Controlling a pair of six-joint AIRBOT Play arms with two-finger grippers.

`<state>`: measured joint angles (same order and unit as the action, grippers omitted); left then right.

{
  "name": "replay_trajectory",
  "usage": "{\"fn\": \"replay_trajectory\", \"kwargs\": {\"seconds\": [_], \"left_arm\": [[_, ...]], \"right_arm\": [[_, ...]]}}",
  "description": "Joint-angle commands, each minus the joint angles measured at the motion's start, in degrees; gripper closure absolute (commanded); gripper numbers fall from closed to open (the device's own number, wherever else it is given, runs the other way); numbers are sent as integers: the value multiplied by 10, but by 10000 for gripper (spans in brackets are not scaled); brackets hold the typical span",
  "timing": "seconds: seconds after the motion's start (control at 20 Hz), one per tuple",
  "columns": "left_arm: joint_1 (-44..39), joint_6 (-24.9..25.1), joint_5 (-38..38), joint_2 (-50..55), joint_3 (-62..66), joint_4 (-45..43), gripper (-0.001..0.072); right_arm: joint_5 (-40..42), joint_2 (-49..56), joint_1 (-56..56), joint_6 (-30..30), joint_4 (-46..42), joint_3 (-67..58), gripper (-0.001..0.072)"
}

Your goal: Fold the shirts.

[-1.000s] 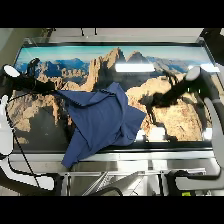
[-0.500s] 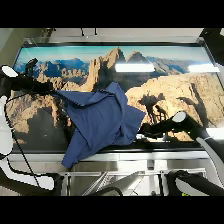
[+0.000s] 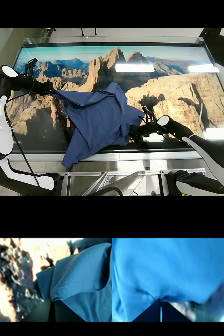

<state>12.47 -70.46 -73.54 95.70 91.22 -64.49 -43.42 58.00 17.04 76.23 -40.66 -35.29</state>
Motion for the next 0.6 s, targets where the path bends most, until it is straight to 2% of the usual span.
{"fn": "replay_trajectory", "kwargs": {"seconds": [0.0,0.2,0.35,0.55], "left_arm": [[8,1,-17,0,0,-5,693],[50,-19,-77,-1,-6,-5,693],[86,-49,-107,-23,-71,-5,693],[92,-55,-167,-64,-238,-14,693]], "right_arm": [[25,5,-12,-30,-16,-66,690],[-30,64,-130,-30,-109,-242,690],[-77,170,-198,-76,-109,-408,690],[-108,343,-205,-90,-106,-653,690]]}}
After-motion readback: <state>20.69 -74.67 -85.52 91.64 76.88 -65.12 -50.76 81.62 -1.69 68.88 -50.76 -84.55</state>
